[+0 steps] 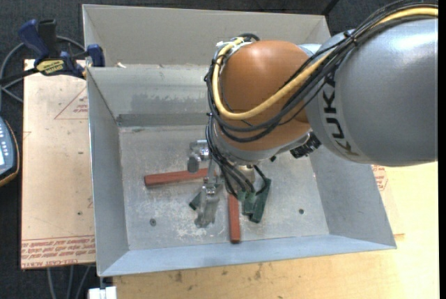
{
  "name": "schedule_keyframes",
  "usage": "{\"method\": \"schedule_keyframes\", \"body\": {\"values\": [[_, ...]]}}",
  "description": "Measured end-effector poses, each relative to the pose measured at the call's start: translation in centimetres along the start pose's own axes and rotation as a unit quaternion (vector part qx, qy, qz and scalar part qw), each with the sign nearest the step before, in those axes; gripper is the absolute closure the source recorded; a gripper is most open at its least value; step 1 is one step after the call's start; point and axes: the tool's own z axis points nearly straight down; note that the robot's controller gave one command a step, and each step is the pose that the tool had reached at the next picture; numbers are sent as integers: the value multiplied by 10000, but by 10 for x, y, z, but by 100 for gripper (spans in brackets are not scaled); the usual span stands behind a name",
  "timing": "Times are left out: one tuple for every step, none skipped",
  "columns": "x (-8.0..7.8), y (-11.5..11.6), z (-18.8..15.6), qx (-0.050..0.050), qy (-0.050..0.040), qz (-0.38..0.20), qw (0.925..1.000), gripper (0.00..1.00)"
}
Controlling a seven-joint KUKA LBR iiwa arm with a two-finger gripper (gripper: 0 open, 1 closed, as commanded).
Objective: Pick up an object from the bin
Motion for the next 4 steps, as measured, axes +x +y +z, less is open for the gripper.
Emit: {"method": "schedule_keyframes", "body": {"values": [[-103,2,82,0,-6,-1683,9857,0],[-104,3,110,-3,9,-1646,9864,0],[-98,3,119,-4,-1,-1525,9883,0],[-83,-8,174,-2,22,-1708,9853,0]]}}
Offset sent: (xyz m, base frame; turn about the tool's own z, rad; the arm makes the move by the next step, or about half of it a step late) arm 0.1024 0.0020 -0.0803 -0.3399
